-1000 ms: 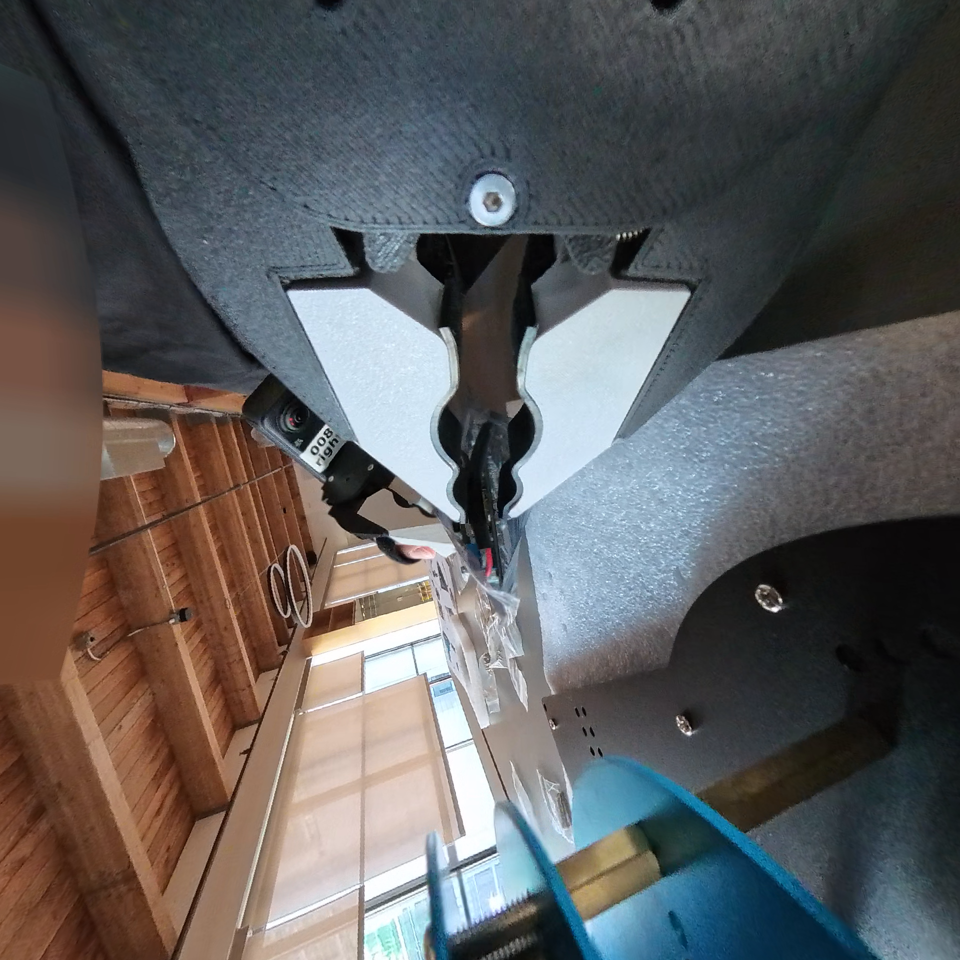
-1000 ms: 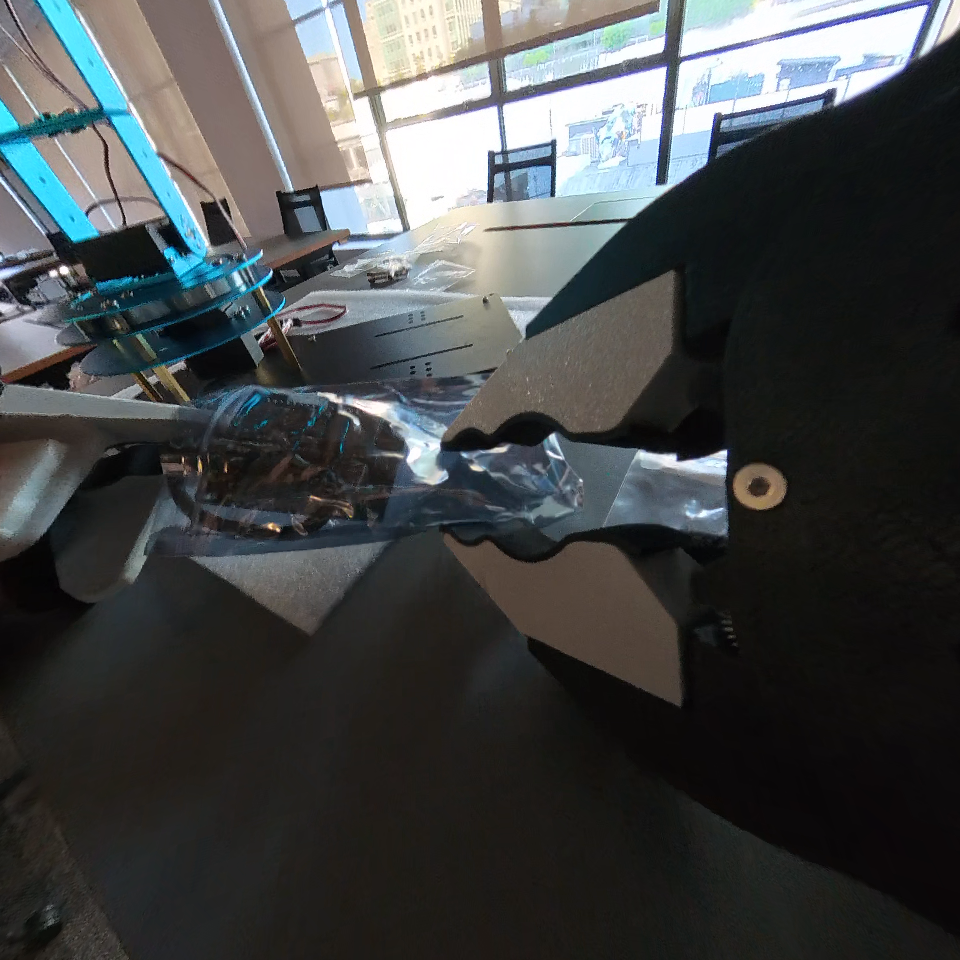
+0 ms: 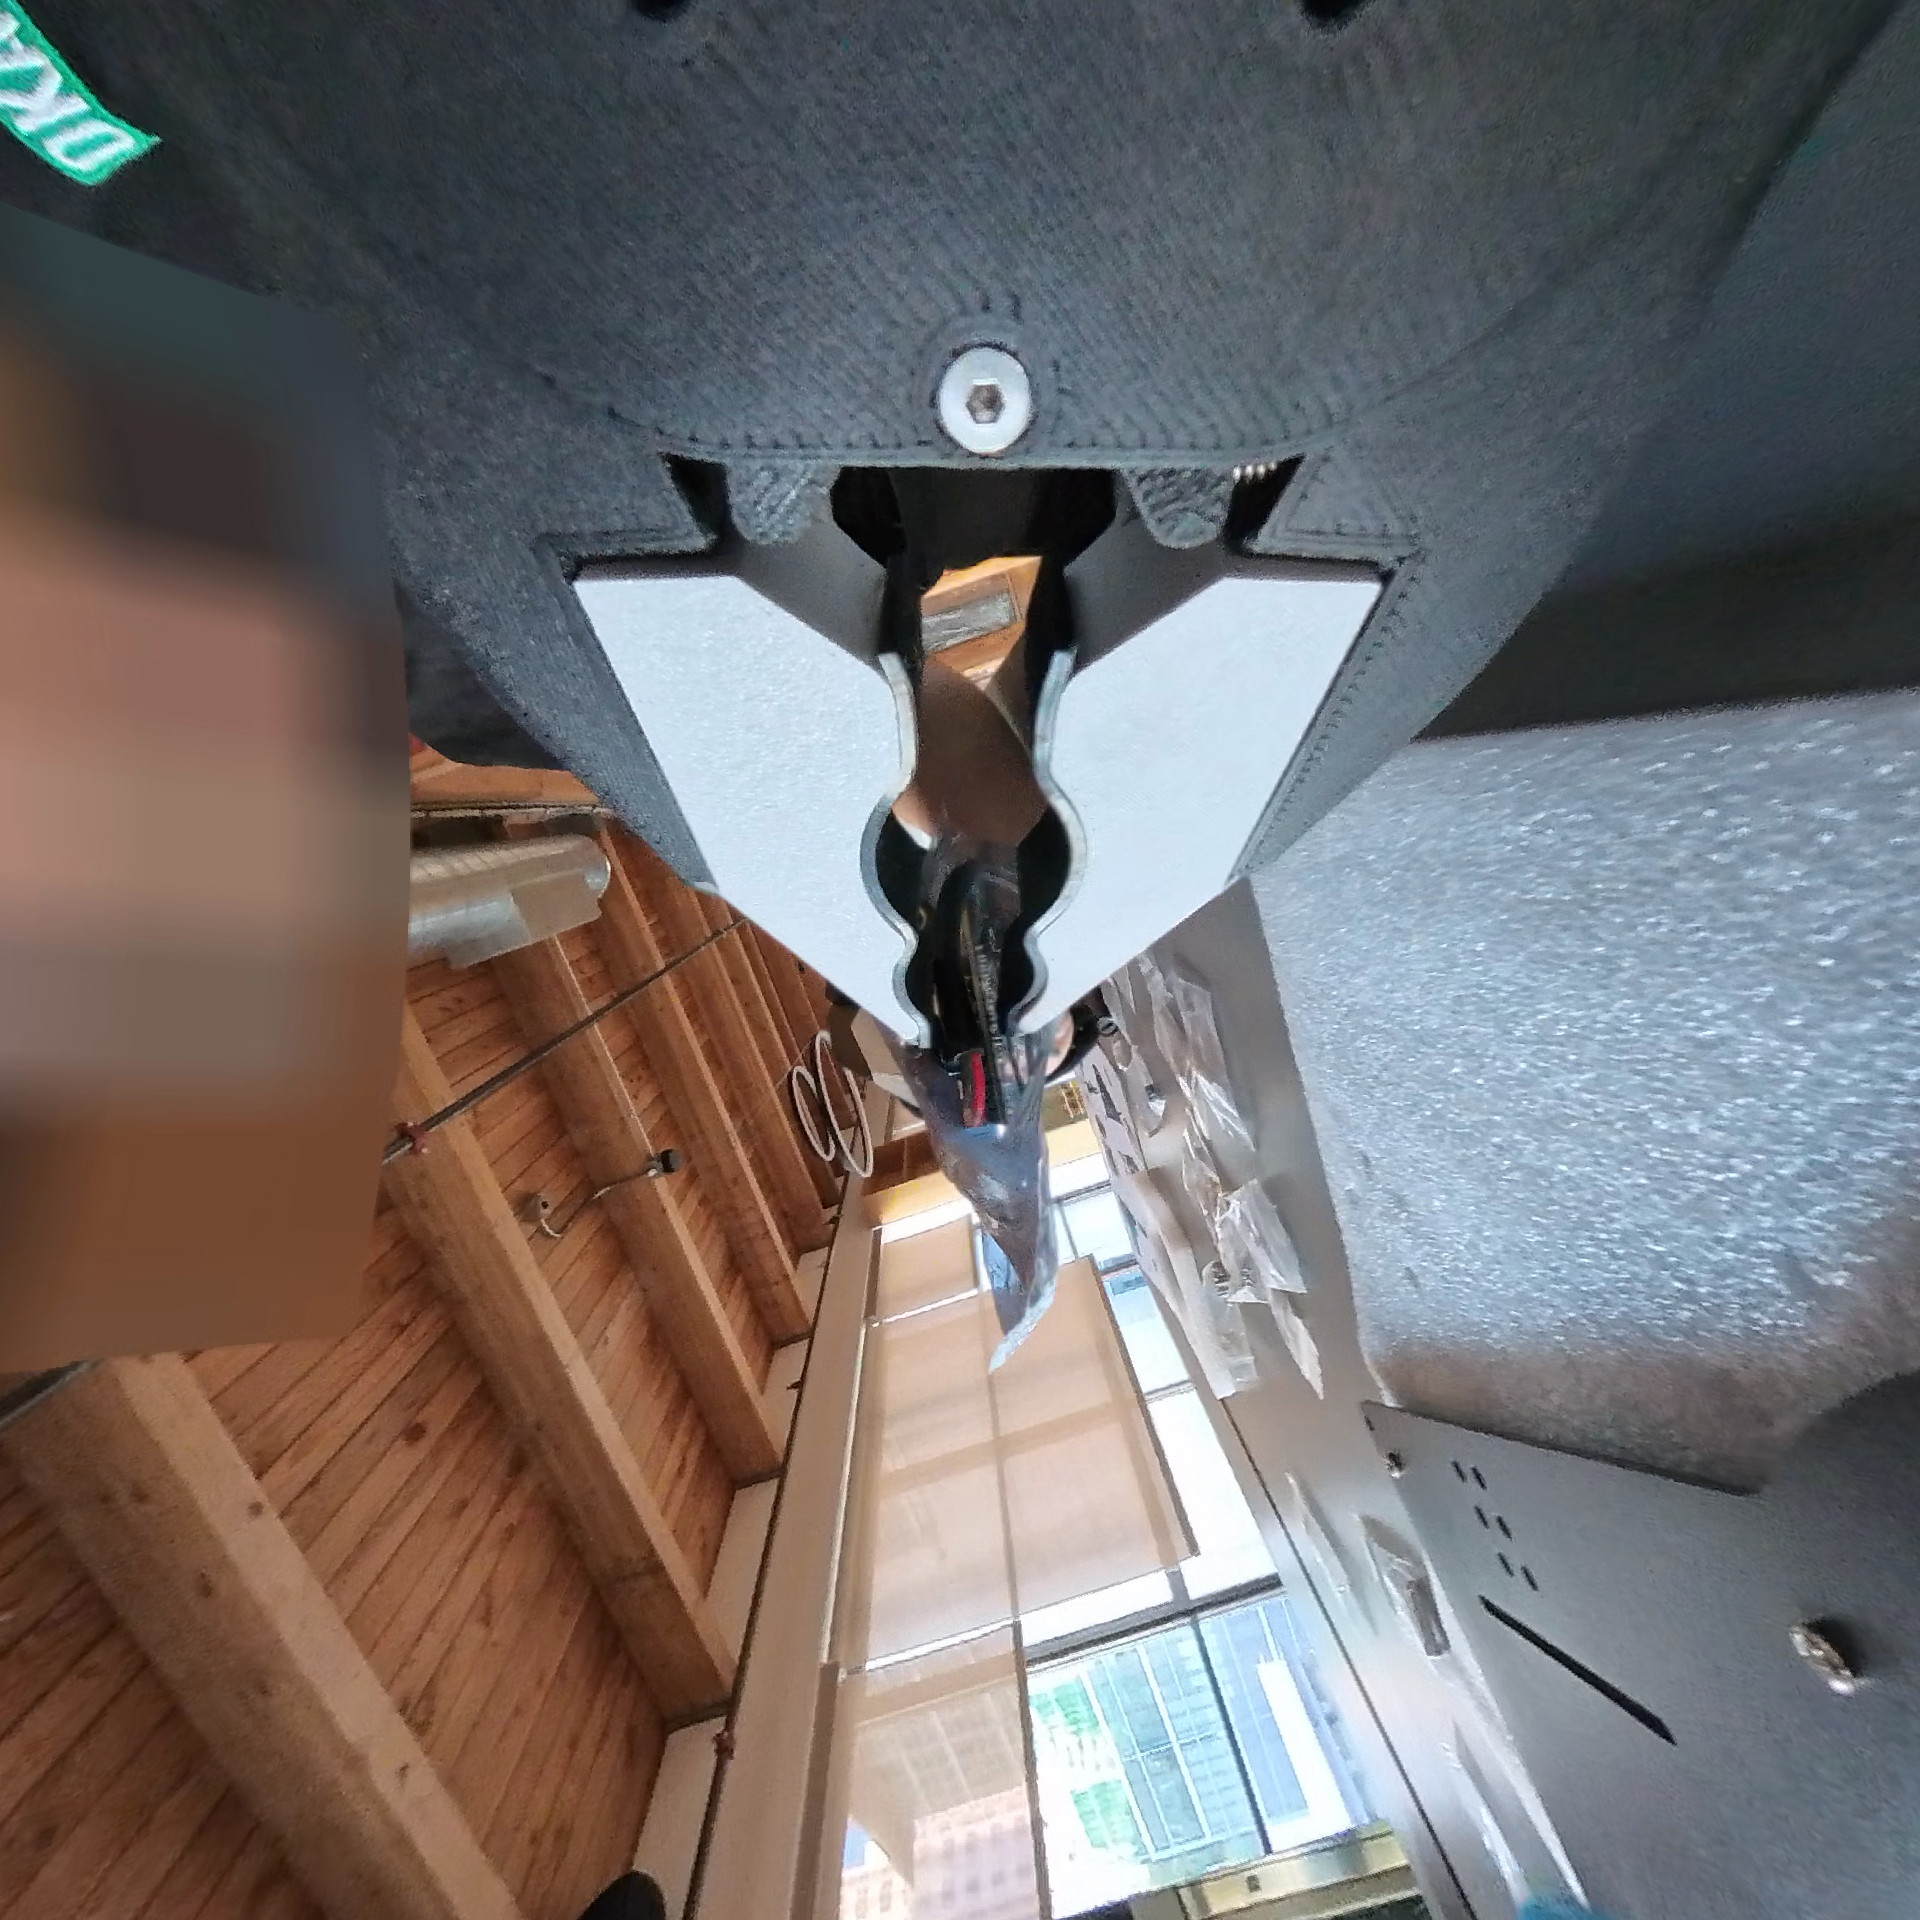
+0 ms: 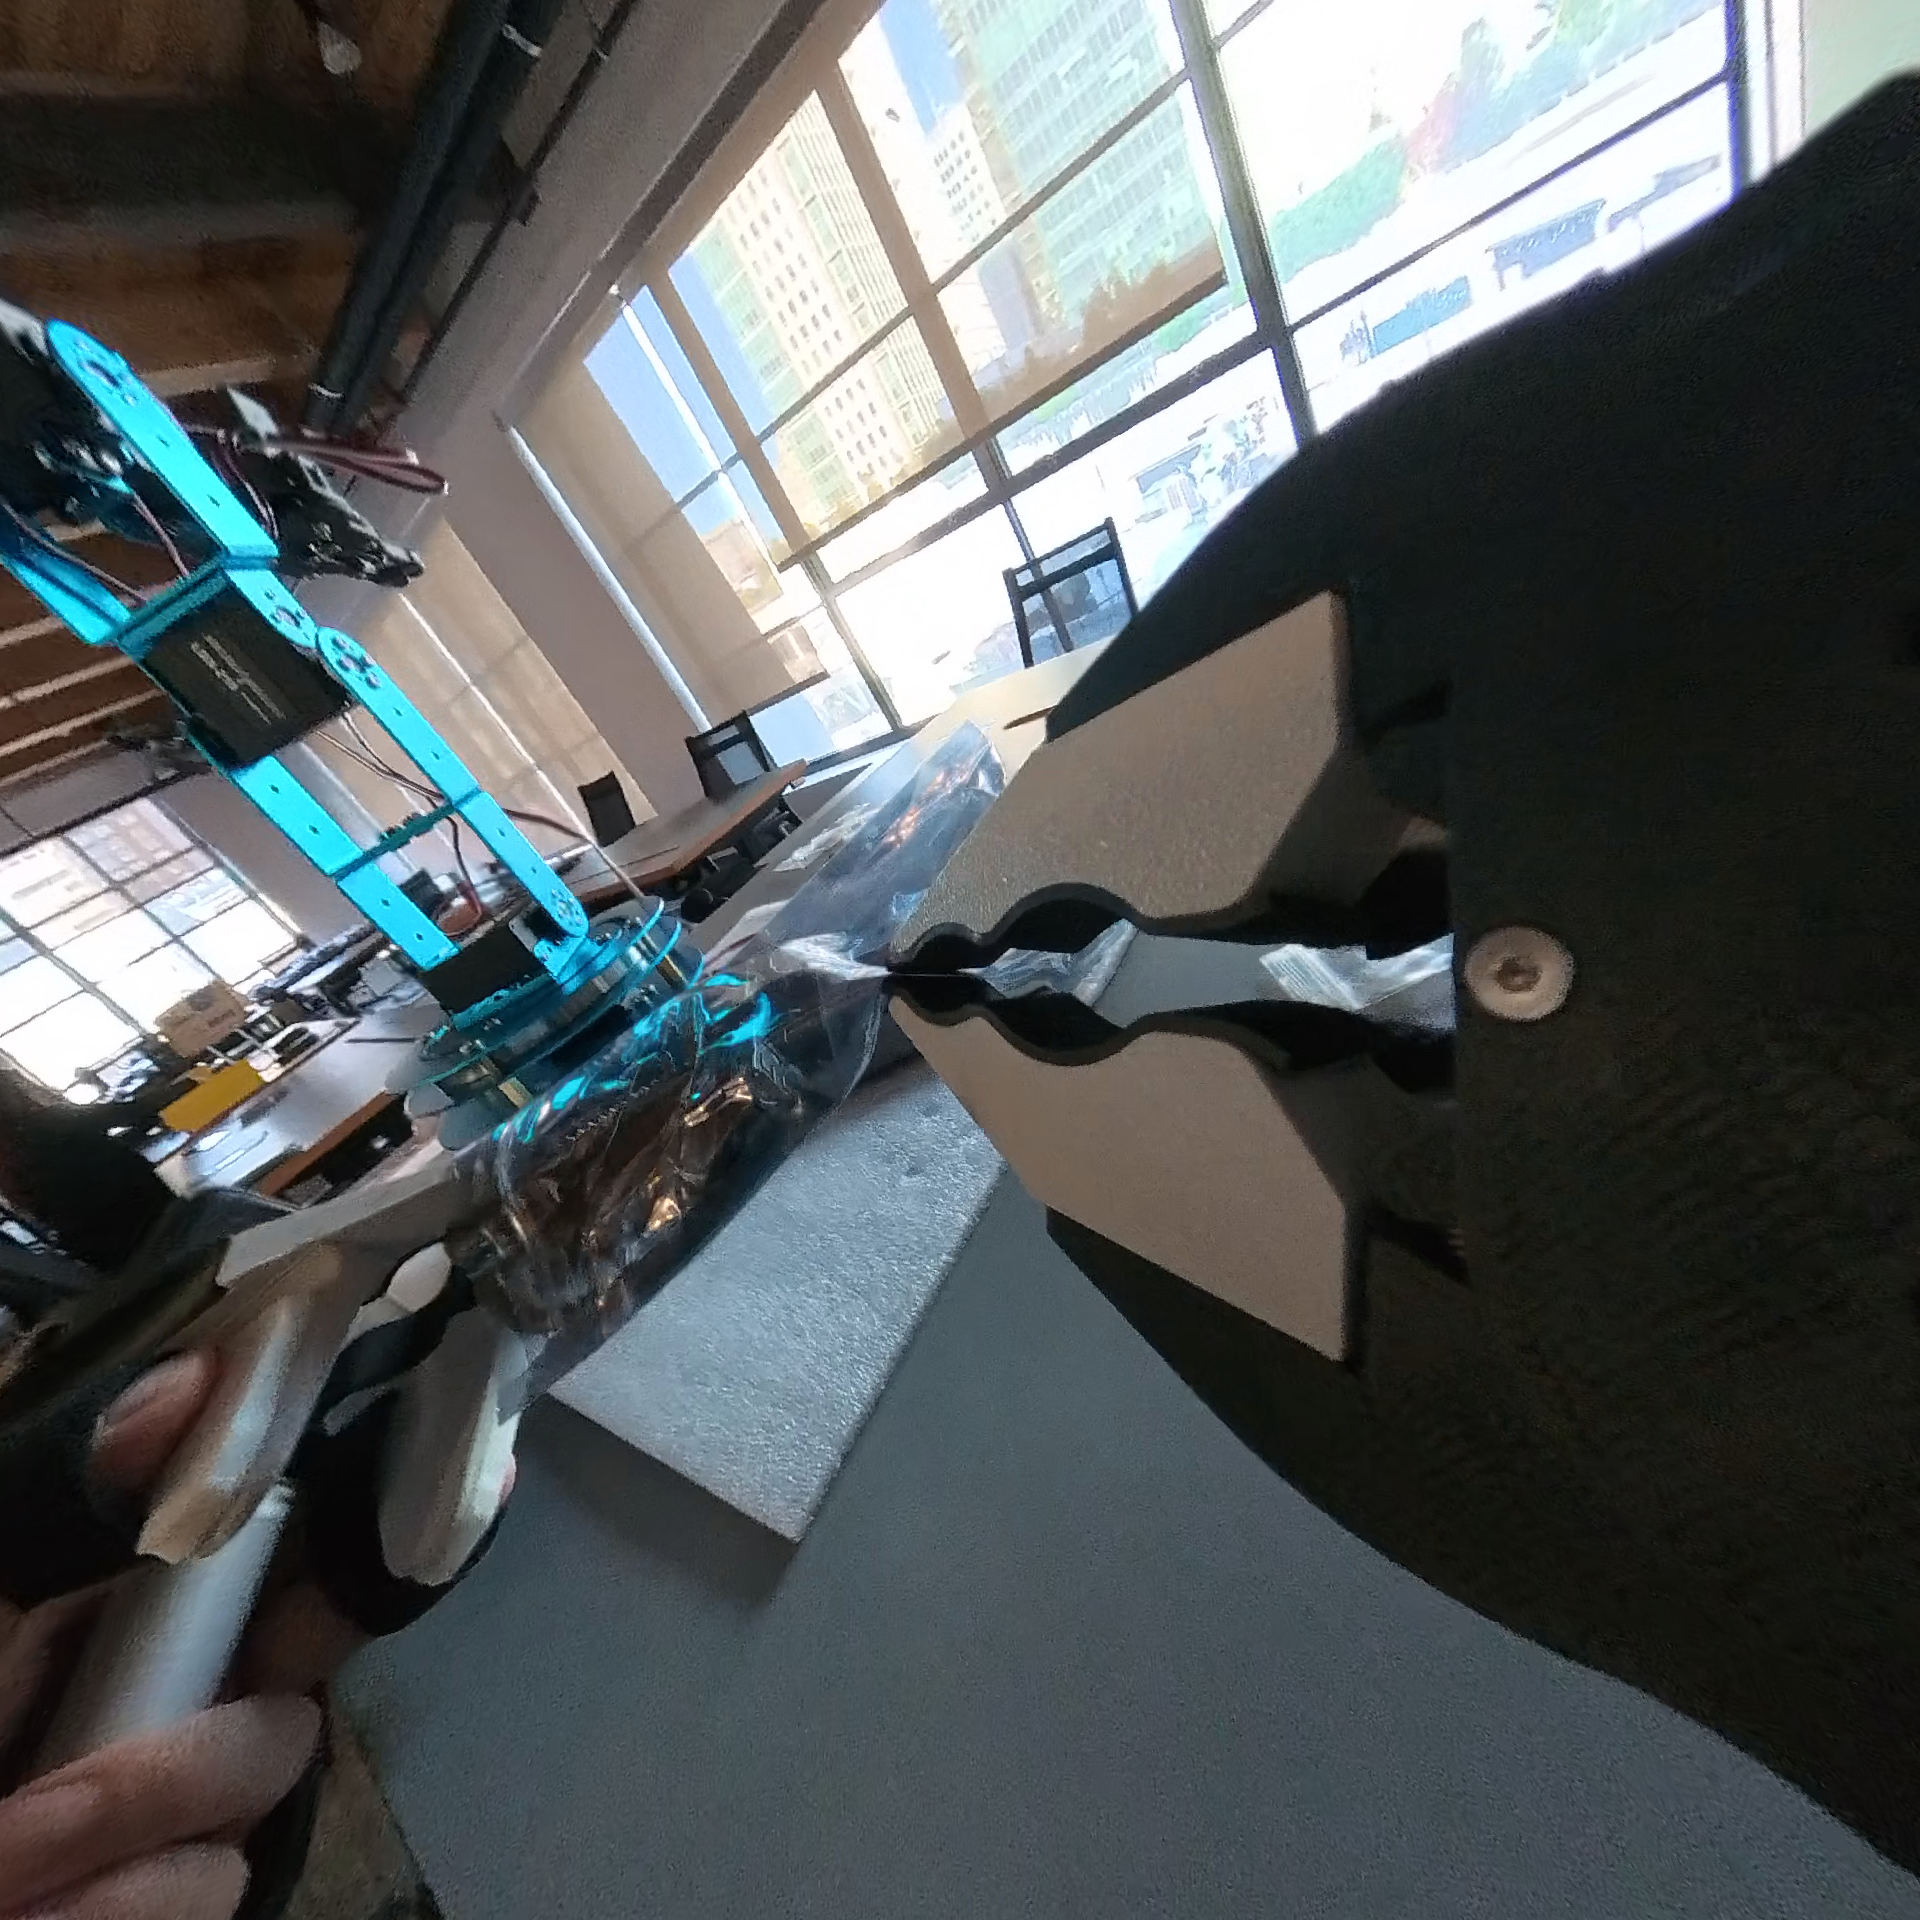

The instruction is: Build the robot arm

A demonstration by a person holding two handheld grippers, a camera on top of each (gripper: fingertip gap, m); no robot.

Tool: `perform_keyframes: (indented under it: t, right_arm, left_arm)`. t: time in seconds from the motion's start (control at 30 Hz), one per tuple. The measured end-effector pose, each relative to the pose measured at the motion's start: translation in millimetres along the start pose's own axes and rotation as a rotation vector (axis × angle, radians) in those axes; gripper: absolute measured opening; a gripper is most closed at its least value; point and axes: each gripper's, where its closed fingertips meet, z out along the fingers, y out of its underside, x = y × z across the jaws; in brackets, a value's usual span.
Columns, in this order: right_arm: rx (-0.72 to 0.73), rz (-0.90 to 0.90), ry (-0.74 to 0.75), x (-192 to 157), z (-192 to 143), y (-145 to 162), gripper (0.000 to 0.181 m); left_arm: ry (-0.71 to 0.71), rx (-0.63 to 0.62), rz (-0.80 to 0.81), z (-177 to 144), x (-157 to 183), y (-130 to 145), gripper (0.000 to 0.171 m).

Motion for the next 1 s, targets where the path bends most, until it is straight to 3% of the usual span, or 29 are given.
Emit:
perform_keyframes:
  t: [0.23, 0.33, 0.53, 0.67, 0.77, 1.0]
  right_arm:
    - [0.069, 0.085, 0.001, 15, -5, -9, 0.0]
    - [0.108, 0.07, 0.028, 36, -9, -17, 0.0]
    - [0.136, 0.067, -0.141, 35, -1, -11, 0.0]
    - [0.168, 0.121, -0.215, 29, 9, -6, 0.0]
    - [0.233, 0.247, -0.257, 35, 16, -5, 0.0]
    - [0.348, 0.452, -0.35, 50, 38, -2, 0.0]
  left_arm:
    - [0.022, -0.032, 0.054, 5, 9, 8, 0.01]
    - [-0.009, -0.07, 0.069, 4, 7, 14, 0.016]
    - [-0.082, -0.036, 0.033, -11, -5, 3, 0.017]
    - [-0.263, -0.043, 0.272, -20, -7, -9, 0.017]
    - [-0.299, -0.071, 0.476, -13, -4, -21, 0.022]
    - [-0.179, -0.179, 0.452, 5, -3, -29, 0.02]
